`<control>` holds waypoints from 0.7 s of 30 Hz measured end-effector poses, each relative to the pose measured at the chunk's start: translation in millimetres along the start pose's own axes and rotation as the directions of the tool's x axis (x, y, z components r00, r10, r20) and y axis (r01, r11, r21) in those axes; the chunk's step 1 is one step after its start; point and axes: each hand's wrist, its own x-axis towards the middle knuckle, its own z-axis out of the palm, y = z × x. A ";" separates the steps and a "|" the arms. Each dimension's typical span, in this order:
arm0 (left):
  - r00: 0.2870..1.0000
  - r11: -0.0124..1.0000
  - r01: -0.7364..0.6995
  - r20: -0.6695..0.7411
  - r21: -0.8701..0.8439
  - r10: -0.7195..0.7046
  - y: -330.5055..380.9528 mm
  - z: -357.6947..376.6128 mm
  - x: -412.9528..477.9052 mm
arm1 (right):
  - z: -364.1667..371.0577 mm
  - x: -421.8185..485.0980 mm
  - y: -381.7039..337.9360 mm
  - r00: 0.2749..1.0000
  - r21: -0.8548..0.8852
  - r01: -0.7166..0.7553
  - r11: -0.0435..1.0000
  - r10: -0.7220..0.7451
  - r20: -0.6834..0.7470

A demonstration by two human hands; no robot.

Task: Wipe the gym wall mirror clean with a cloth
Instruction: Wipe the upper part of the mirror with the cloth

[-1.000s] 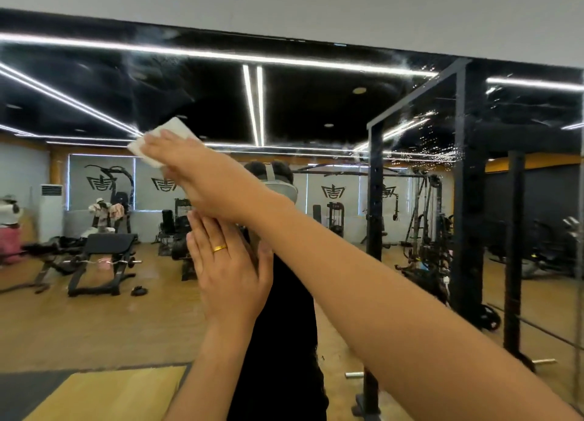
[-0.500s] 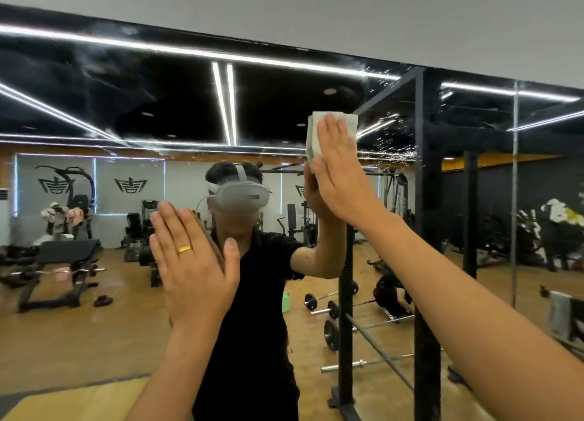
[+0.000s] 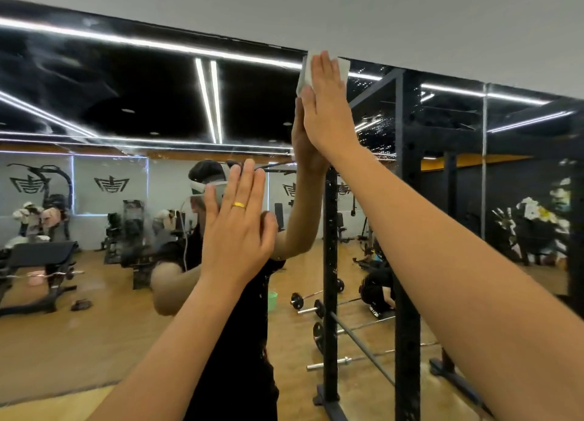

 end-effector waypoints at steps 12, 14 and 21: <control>0.999 0.993 -0.034 -0.034 0.112 0.038 -0.2 13.8 -7.3 | -6.6 11.5 23.9 0.995 -0.142 0.077 0.987 -0.084 -0.047; 0.998 0.991 -0.041 -0.037 0.124 0.046 0.3 15.2 -7.3 | -4.7 25.2 22.7 0.994 -0.109 0.034 0.993 -0.045 -0.100; 0.997 0.985 -0.065 -0.037 0.162 0.072 -2.6 16.5 -6.3 | 21.6 -45.2 14.9 0.995 -0.018 0.056 0.998 -0.057 -0.081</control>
